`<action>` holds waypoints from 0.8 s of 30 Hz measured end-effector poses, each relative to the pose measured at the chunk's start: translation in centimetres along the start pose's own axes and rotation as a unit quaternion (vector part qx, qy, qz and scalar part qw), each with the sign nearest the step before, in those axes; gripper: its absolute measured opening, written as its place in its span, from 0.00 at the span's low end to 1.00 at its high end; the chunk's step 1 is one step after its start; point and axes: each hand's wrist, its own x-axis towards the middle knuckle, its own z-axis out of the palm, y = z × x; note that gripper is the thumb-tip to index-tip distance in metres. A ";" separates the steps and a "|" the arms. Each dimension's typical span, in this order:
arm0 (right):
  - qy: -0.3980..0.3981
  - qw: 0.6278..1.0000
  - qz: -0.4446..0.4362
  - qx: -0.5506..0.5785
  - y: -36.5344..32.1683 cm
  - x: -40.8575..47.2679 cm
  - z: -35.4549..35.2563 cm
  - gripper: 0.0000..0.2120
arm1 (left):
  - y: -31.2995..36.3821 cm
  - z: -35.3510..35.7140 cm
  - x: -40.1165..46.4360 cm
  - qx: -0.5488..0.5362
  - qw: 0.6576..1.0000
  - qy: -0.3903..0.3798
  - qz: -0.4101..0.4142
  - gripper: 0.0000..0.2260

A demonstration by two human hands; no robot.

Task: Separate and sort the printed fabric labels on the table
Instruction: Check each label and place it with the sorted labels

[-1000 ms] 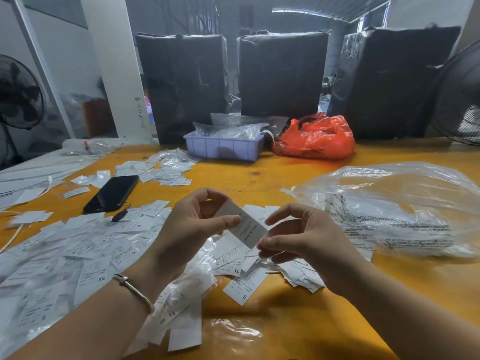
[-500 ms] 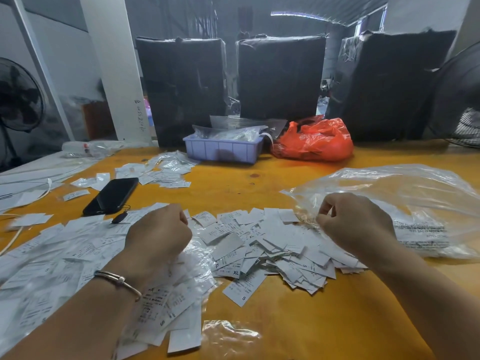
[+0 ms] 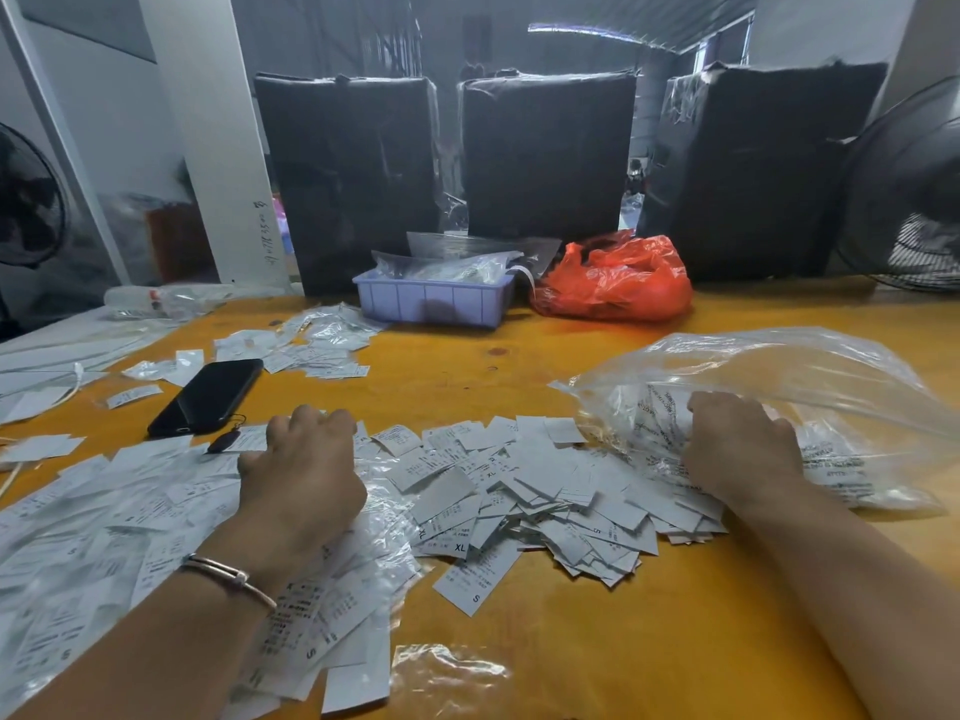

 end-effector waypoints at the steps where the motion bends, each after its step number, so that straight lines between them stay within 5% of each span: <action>1: -0.001 1.000 -0.004 -0.009 0.1 0.1 0.3 0.14 | -0.1 0.1 0.0 -0.005 1.000 0.004 0.009 0.23; 11: 0.064 0.997 -0.003 0.044 1.2 1.1 0.9 0.11 | 1.2 -0.2 -0.7 -0.176 0.979 0.004 0.100 0.16; 18: 0.213 0.940 0.013 0.266 0.0 0.2 0.2 0.04 | 1.8 -0.2 -1.3 -0.253 0.953 0.016 0.165 0.16; 21: 0.093 0.858 0.013 0.504 -1.6 -1.2 -1.1 0.05 | 2.1 -0.3 -1.6 -0.279 0.940 0.013 0.195 0.15; 24: -0.122 0.739 0.012 0.662 -3.3 -2.6 -2.6 0.06 | 2.5 -0.3 -1.7 -0.332 0.918 -0.006 0.219 0.13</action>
